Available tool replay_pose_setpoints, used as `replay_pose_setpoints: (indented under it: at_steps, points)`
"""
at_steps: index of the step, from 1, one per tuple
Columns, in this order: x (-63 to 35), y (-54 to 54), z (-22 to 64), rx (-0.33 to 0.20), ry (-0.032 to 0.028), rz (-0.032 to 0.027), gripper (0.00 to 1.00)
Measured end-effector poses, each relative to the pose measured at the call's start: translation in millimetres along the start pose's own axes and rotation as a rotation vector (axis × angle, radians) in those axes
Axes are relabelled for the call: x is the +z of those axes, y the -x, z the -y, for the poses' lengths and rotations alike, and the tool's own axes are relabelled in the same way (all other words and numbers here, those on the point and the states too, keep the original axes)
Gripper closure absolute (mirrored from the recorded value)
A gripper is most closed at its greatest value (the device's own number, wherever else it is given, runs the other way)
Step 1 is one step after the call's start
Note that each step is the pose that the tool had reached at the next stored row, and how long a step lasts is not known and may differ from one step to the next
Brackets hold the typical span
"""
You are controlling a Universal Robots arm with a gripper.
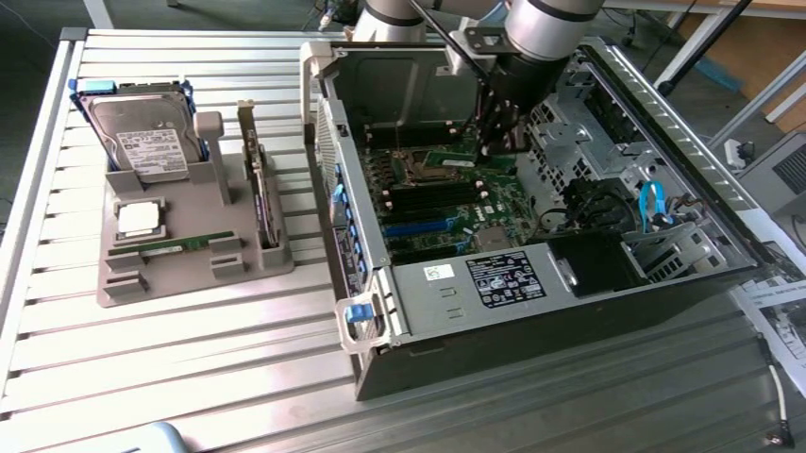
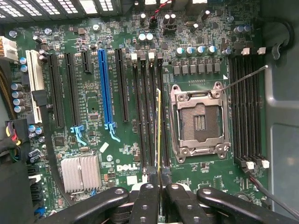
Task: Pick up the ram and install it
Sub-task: 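Insert the ram into the slot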
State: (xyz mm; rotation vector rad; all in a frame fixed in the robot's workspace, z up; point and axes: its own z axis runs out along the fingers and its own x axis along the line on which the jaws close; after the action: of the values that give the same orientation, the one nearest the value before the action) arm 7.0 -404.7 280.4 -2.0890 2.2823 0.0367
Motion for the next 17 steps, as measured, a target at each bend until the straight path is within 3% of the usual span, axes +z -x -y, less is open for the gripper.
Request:
replay_pose_setpoints:
  at_steps: [17]
  points:
    - [5.1, -0.3, -0.1, 0.000, 0.0000, 0.0000, 0.87]
